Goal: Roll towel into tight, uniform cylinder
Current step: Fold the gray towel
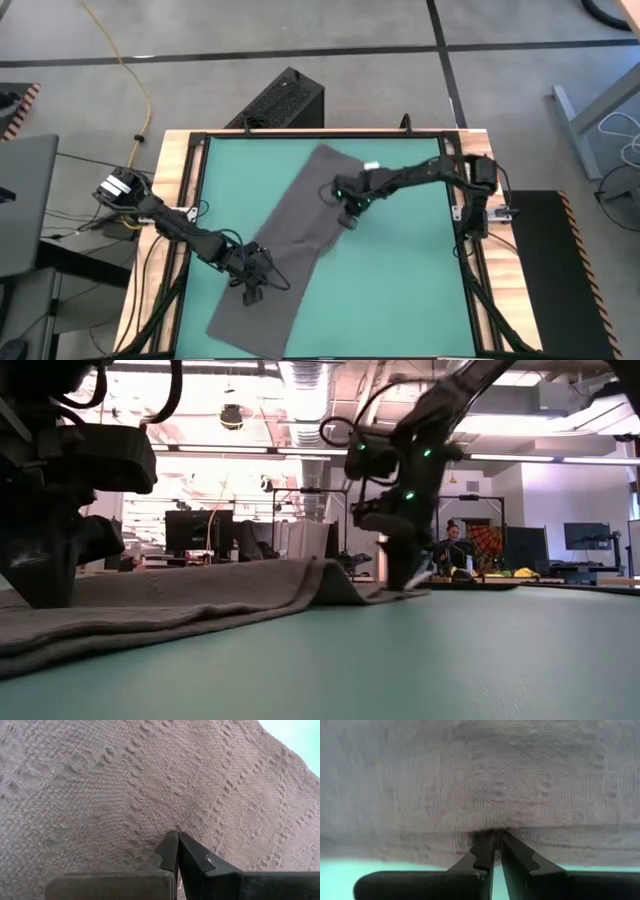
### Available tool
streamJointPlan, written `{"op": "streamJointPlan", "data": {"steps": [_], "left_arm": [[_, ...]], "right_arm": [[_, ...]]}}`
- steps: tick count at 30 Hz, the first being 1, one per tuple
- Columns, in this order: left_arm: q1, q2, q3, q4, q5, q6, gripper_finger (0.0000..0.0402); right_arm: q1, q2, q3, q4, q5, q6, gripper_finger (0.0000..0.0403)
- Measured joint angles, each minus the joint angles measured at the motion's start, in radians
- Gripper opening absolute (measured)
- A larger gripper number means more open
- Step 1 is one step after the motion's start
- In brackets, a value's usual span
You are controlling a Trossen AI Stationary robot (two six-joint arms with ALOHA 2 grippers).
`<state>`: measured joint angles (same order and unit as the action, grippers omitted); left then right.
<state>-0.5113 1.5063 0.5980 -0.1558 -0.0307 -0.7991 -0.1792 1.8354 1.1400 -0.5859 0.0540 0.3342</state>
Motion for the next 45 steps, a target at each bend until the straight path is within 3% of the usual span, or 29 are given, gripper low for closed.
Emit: {"op": "streamJointPlan", "data": {"steps": [4, 8, 15, 18, 24, 30, 34, 40, 45], "left_arm": [[0.0, 0.0, 0.0, -0.001, 0.004, 0.002, 0.0], [-0.005, 0.0, 0.0, -0.006, 0.023, 0.017, 0.0], [-0.014, 0.0, 0.0, -0.001, 0.019, 0.037, 0.0], [-0.017, 0.0, -0.001, 0.023, 0.012, 0.063, 0.0], [-0.017, 0.0, -0.001, 0.044, 0.023, 0.081, 0.0], [-0.017, 0.001, -0.002, 0.045, 0.034, 0.079, 0.0], [-0.017, 0.001, -0.002, 0.045, 0.03, 0.079, 0.0], [-0.016, 0.001, -0.002, 0.045, 0.027, 0.08, 0.0], [-0.015, 0.001, -0.002, 0.045, 0.026, 0.08, 0.0]], "right_arm": [[0.045, -0.132, -0.001, -0.006, 0.121, 0.014, 0.0058], [0.012, -0.258, -0.003, -0.013, 0.263, 0.033, 0.0058], [-0.155, -0.321, -0.079, 0.015, 0.257, 0.096, 0.0061], [-0.234, -0.293, -0.107, 0.028, 0.161, 0.08, 0.0077], [-0.36, -0.197, -0.12, 0.129, 0.052, 0.033, 0.0141], [-0.417, -0.112, -0.12, 0.164, 0.023, -0.051, 0.022], [-0.434, -0.078, -0.12, 0.187, 0.016, -0.107, 0.0252], [-0.428, -0.064, -0.119, 0.192, 0.011, -0.134, 0.024], [-0.415, -0.066, -0.119, 0.199, 0.013, -0.128, 0.0175]]}}
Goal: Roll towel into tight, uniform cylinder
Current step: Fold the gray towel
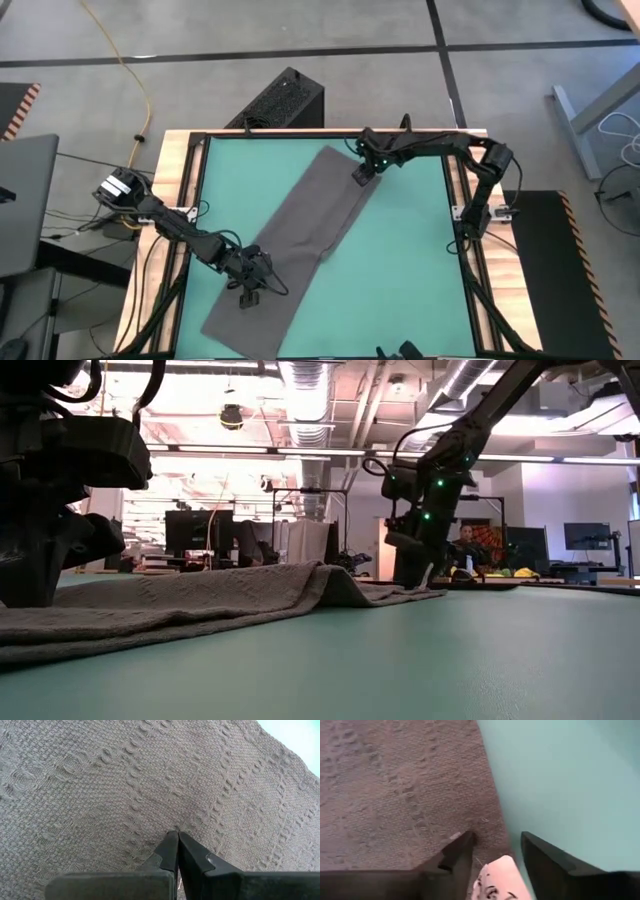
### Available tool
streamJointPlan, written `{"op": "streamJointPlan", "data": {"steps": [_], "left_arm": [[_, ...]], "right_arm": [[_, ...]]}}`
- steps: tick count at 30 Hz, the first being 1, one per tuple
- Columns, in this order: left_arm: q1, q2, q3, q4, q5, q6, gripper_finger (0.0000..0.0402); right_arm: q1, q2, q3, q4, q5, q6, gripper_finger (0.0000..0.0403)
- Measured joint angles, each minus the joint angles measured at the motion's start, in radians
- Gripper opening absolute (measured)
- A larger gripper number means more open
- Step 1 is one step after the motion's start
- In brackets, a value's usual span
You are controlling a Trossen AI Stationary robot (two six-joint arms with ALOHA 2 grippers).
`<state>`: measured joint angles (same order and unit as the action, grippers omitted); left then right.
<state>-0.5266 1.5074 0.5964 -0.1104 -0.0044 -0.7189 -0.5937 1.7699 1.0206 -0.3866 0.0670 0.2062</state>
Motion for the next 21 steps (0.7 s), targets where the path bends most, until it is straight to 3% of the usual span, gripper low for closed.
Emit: {"op": "streamJointPlan", "data": {"steps": [6, 10, 21], "left_arm": [[0.0, 0.0, 0.0, 0.0, 0.0, -0.001, 0.0], [0.0, 0.0, 0.0, 0.0, -0.001, -0.002, 0.0], [0.0, 0.0, 0.0, -0.003, -0.003, -0.003, 0.0]], "right_arm": [[0.011, -0.002, 0.0, 0.004, 0.01, 0.002, 0.0073], [0.011, -0.01, 0.0, 0.003, 0.011, 0.003, 0.0029], [0.012, -0.171, 0.0, -0.058, 0.013, 0.034, 0.0015]]}}
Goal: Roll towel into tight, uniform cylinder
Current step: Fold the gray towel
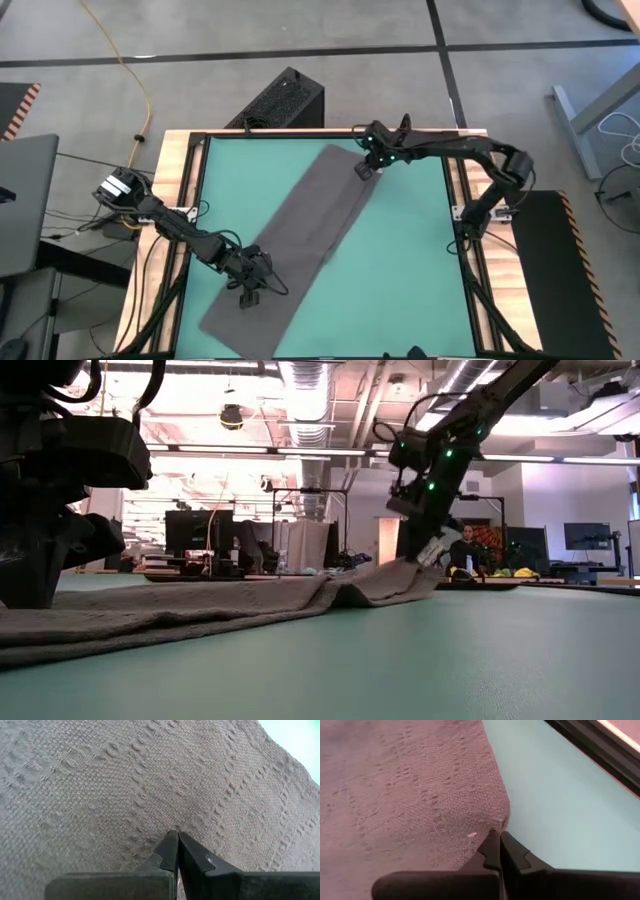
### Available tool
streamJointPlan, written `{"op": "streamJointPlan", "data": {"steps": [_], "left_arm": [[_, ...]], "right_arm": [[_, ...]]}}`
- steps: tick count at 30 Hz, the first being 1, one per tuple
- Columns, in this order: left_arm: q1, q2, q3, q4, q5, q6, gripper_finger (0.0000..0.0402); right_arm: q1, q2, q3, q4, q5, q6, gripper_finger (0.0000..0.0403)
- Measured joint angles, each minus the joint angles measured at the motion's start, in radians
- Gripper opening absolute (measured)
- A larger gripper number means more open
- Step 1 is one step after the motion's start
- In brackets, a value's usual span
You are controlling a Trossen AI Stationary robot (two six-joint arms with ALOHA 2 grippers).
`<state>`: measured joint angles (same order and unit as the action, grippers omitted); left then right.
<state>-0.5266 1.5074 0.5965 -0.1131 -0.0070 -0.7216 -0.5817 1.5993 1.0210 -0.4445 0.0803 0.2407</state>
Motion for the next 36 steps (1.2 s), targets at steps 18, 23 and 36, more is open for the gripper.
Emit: {"op": "streamJointPlan", "data": {"steps": [18, 23, 36], "left_arm": [[-0.024, -0.001, 0.0, 0.043, -0.002, -0.005, 0.0], [-0.023, -0.001, 0.0, 0.043, -0.001, 0.002, 0.0], [-0.023, -0.001, 0.0, 0.044, 0.027, 0.014, 0.0]], "right_arm": [[0.018, 0.092, 0.0, -0.023, 0.002, 0.038, 0.0096], [0.01, 0.108, 0.0, -0.021, 0.002, 0.007, 0.012], [0.004, 0.097, 0.0, -0.07, -0.037, -0.013, 0.0012]]}}
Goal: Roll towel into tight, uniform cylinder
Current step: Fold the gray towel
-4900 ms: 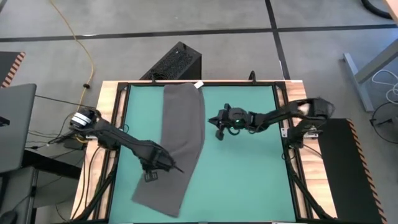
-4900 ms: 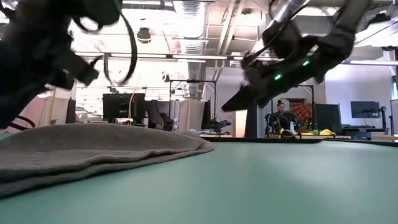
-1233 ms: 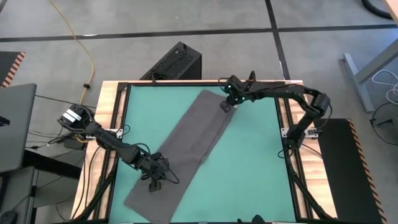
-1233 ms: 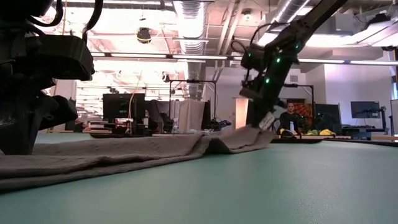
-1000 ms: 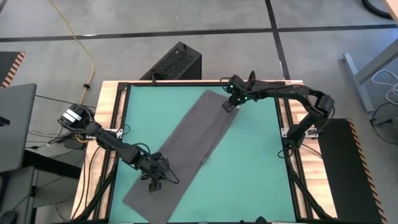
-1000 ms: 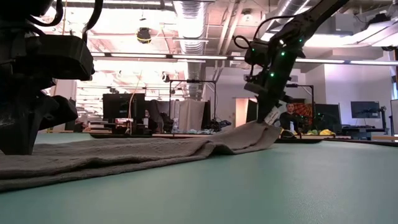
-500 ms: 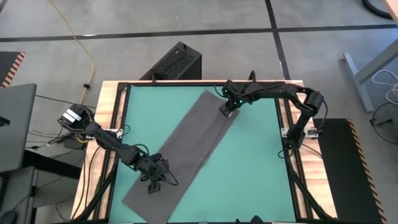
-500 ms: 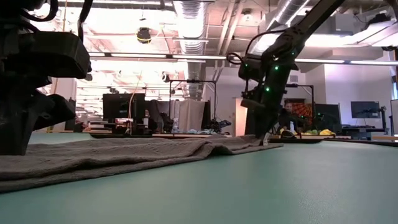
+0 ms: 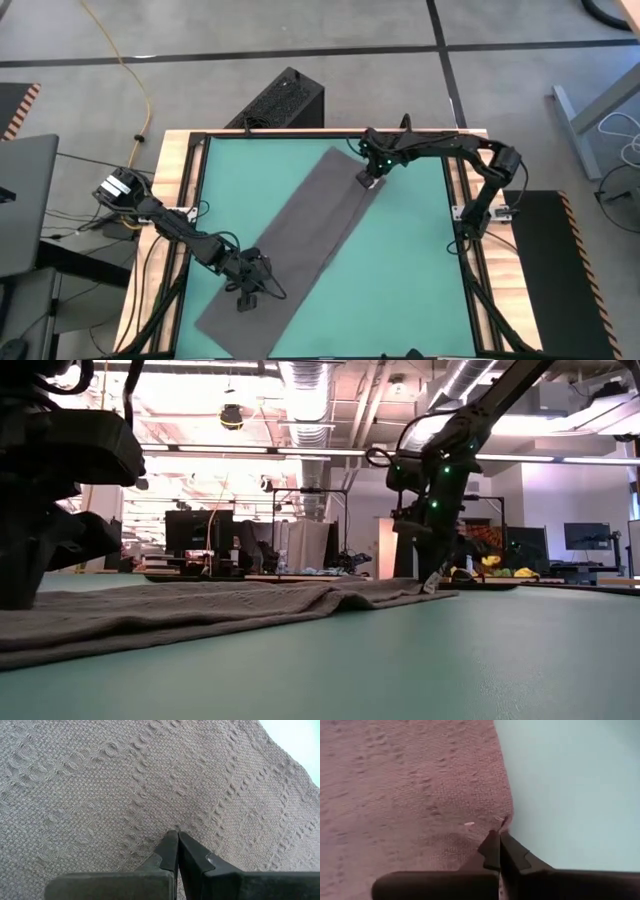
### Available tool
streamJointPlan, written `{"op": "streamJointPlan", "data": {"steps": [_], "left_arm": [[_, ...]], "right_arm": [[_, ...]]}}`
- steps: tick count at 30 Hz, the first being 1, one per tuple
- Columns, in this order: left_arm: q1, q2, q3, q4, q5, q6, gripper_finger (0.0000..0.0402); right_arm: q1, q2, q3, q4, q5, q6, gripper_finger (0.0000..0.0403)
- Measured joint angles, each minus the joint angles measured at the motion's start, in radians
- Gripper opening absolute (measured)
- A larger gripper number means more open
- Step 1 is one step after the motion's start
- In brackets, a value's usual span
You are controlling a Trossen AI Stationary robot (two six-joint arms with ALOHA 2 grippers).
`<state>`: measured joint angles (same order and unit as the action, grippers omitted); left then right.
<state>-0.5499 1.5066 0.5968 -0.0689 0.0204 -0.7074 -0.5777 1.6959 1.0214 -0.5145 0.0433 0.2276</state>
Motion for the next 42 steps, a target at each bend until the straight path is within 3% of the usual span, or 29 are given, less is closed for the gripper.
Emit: {"op": "streamJointPlan", "data": {"steps": [16, 23, 33, 39, 42], "left_arm": [[0.0, 0.0, 0.0, 0.014, 0.002, 0.0, 0.0], [0.0, 0.0, 0.0, 0.019, 0.011, 0.001, 0.0], [-0.001, 0.002, 0.0, 0.044, 0.179, 0.066, 0.0], [-0.004, -0.027, 0.0, 0.114, 0.18, 0.097, 0.0], [-0.029, -0.03, 0.0, 0.266, 0.147, 0.128, 0.0]], "right_arm": [[0.002, -0.209, 0.0, -0.305, -0.12, 0.086, 0.0013], [0.031, -0.189, -0.007, -0.235, 0.028, 0.089, 0.0013], [0.026, -0.094, -0.025, -0.27, -0.011, 0.086, 0.0015], [0.01, -0.041, -0.025, -0.252, 0.013, 0.086, 0.0017], [0.006, -0.015, -0.025, -0.246, 0.013, 0.086, 0.0017]]}}
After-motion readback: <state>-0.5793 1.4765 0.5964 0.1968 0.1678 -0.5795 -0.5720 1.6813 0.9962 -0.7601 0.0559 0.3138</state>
